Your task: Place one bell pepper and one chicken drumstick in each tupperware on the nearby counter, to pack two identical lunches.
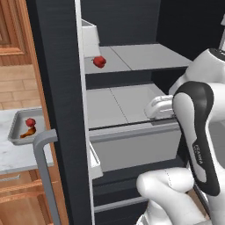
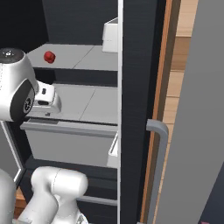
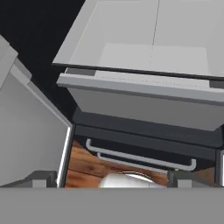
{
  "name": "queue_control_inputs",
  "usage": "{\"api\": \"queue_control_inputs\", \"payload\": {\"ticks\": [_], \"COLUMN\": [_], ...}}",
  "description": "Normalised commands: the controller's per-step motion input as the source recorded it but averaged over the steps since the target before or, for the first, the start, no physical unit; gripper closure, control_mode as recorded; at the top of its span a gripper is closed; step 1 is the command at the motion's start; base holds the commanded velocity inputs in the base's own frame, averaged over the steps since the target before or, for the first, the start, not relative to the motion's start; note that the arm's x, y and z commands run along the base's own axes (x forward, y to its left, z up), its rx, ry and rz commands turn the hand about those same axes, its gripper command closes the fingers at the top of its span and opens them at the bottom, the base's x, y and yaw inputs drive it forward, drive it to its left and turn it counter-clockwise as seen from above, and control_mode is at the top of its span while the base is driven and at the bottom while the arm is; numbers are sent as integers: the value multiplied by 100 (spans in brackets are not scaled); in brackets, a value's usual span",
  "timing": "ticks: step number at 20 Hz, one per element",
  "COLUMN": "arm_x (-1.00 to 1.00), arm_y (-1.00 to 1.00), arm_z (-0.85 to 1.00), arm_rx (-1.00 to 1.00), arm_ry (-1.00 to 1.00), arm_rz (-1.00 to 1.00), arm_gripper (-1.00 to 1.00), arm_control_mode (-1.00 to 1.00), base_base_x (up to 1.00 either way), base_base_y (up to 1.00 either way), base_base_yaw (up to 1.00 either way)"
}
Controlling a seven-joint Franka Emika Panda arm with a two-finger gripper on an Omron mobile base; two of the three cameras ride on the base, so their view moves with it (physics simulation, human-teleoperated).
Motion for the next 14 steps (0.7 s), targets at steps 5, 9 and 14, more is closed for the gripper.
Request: {"api": "queue_control_inputs", "payload": {"ticks": [5, 9, 14], "arm_x": [51, 48, 35], "arm_y": [6, 0, 6], "arm_z": [21, 33, 50], "arm_rx": [-1, 0, 0], "arm_ry": [-15, -16, -15], "arm_rz": [0, 0, 0], "arm_gripper": [-100, -100, -100], "arm_control_mode": [-100, -100, -100], "base_base_x": [0, 0, 0], "base_base_y": [0, 0, 0], "base_base_yaw": [0, 0, 0]}}
